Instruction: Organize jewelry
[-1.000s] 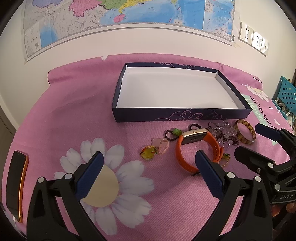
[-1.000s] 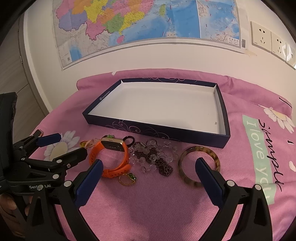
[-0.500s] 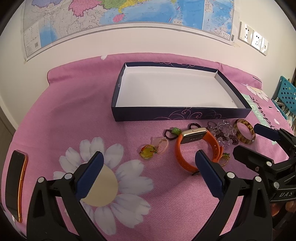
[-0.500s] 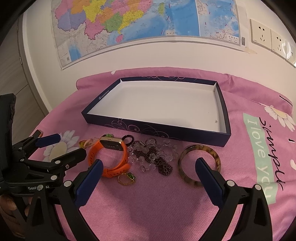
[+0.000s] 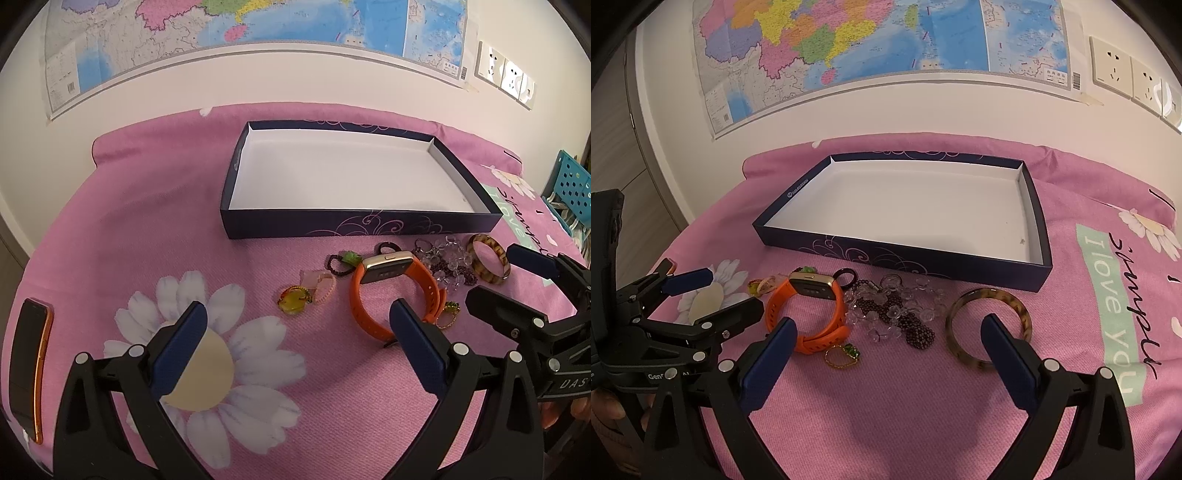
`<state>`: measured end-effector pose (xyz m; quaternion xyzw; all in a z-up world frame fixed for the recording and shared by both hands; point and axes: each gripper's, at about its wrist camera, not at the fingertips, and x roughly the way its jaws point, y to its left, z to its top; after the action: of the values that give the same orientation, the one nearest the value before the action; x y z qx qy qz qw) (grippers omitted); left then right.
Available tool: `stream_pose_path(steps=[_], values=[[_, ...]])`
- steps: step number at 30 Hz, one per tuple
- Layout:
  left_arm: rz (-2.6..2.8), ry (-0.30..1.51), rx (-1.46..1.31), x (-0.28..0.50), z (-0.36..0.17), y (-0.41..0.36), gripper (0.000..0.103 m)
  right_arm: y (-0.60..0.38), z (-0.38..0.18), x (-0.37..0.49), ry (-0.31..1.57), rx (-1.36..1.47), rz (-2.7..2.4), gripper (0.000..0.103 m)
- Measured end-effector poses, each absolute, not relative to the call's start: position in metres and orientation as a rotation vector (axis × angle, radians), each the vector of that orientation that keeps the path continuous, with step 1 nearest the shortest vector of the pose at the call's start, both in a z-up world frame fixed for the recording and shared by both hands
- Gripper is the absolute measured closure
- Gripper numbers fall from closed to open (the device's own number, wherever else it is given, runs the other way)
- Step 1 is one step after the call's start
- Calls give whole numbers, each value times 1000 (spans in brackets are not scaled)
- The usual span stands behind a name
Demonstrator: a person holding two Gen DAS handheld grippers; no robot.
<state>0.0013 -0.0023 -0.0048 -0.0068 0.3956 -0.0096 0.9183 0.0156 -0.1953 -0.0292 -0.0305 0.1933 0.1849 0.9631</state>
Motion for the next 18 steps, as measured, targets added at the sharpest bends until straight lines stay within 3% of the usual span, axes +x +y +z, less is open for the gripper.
stream_pose_path(steps=[18], values=[[-40,827,-23,3,-8,-2,6,-196,-30,19,400,-62,377,7]])
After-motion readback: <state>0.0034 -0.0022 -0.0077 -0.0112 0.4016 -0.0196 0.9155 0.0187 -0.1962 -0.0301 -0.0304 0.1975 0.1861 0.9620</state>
